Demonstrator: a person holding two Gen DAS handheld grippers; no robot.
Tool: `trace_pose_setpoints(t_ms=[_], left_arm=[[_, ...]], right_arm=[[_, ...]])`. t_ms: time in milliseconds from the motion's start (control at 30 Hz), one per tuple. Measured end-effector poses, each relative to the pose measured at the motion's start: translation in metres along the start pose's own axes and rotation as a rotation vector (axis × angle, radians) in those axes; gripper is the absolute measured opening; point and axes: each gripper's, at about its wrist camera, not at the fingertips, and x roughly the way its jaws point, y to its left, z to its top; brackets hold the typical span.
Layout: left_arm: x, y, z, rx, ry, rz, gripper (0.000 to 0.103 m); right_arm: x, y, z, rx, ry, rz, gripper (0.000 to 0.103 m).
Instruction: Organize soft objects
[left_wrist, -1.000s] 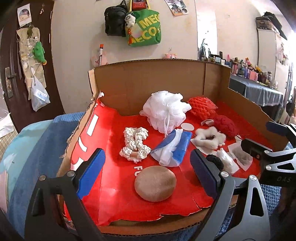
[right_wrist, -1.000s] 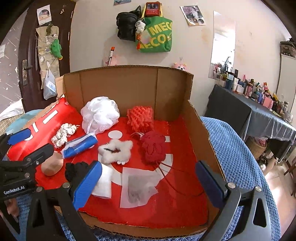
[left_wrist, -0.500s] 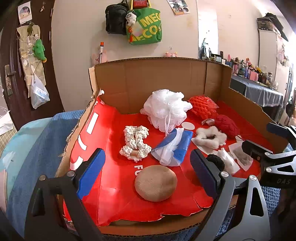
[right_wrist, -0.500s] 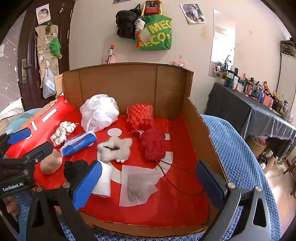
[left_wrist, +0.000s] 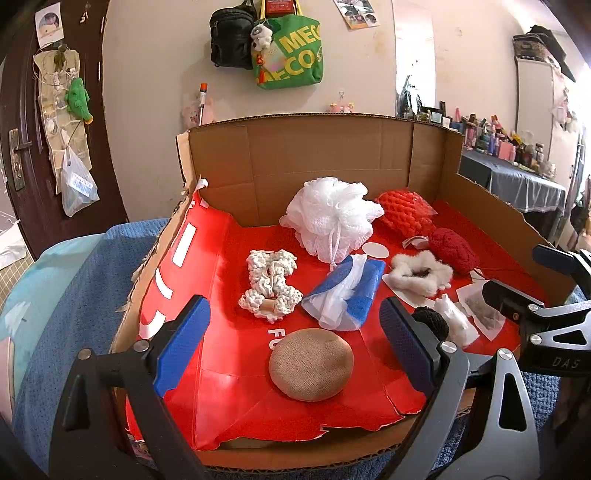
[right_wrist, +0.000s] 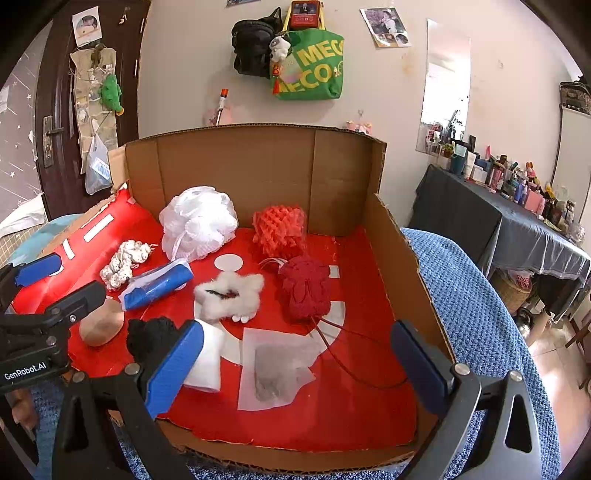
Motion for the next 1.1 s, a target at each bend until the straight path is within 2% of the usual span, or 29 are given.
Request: trace_pose_setpoints(t_ms=[1100], left_arm=[[0.0015,0.0000,-0.0008,0.001,0.003,0.000,0.094]], right_arm=[[0.0015,0.0018,0.0015,-0.004,0.004,-0.003,0.103]])
